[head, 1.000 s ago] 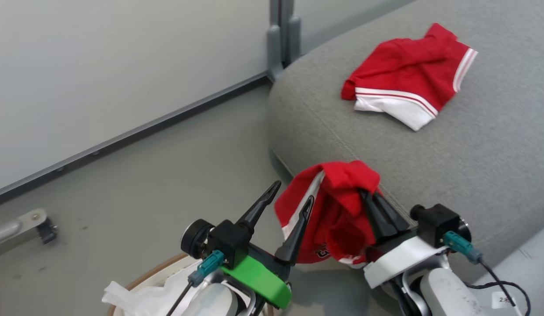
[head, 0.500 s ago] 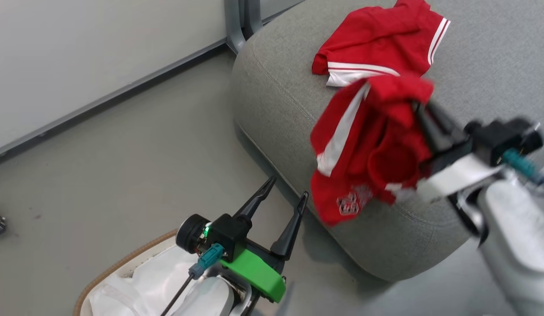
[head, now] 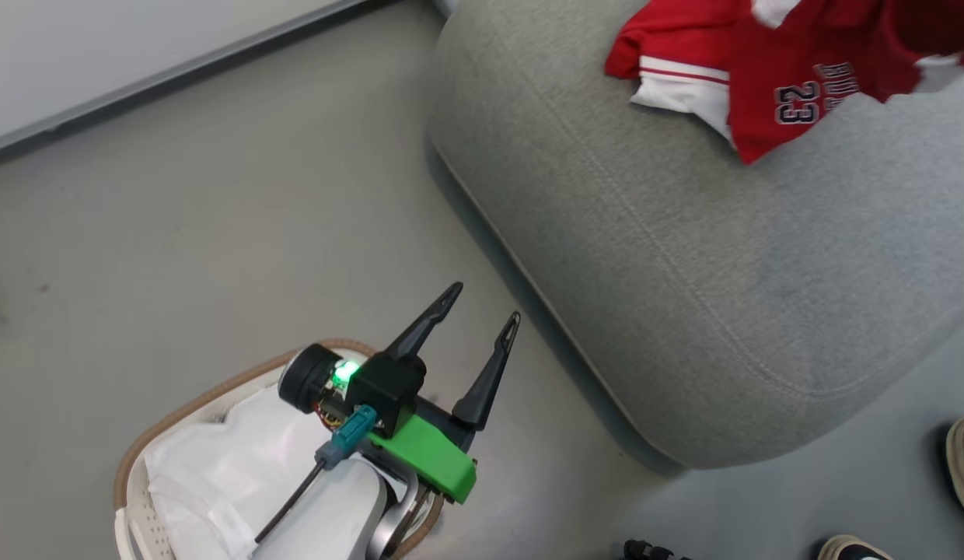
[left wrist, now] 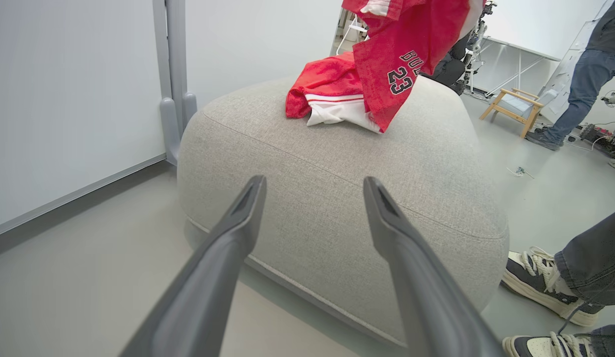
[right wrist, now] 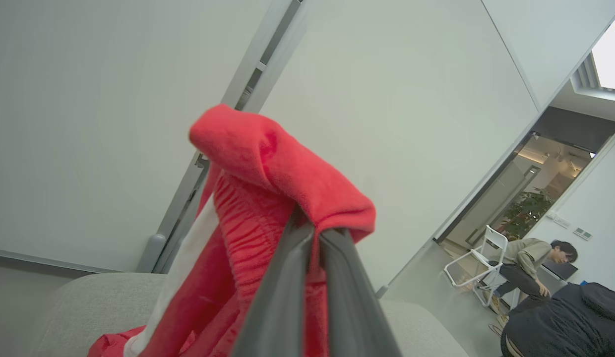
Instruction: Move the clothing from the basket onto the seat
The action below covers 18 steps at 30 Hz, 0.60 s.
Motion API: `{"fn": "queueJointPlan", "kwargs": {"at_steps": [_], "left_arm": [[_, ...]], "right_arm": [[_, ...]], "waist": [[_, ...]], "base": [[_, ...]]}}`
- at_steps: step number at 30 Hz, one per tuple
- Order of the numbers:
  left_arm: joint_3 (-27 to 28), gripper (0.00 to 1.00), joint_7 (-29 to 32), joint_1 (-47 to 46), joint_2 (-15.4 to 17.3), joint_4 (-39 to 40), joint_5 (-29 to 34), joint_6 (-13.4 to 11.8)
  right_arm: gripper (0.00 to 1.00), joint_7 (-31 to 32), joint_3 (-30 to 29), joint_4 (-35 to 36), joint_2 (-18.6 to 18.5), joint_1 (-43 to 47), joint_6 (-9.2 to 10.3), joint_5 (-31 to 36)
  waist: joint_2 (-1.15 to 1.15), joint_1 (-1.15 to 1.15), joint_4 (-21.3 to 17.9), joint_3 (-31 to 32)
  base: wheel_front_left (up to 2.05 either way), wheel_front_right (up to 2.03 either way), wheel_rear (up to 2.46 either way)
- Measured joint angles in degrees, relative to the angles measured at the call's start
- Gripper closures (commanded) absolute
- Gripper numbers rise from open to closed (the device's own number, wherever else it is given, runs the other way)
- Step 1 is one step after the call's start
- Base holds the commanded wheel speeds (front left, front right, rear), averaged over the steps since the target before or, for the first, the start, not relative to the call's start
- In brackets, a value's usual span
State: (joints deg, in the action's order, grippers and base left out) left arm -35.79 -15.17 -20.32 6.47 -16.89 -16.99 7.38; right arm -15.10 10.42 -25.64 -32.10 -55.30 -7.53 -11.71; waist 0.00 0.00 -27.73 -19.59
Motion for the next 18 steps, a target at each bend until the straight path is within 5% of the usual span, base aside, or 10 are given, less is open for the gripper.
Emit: {"fn": "queueJointPlan", "kwargs": {"at_steps": [7,18], "left_arm": [[-1.4,0.0,0.0,-3.9,0.9,-0.3,0.5,0.0],[-1.2,0.0,0.0,-7.2,2.2,-0.1,1.6,0.0]], "right_arm": [[1.0,0.0,-7.3,-7.9,-1.3,-2.4,0.0,2.6],[1.0,0.0,-21.6,-18.3,4.8,1.2,0.0,8.5]], "waist": [[0.0,0.0,3.9,-4.9],[0.0,0.01,8.6,-13.1]], "base": [[0.0,0.0,0.0],[0.0,0.0,0.0]]}}
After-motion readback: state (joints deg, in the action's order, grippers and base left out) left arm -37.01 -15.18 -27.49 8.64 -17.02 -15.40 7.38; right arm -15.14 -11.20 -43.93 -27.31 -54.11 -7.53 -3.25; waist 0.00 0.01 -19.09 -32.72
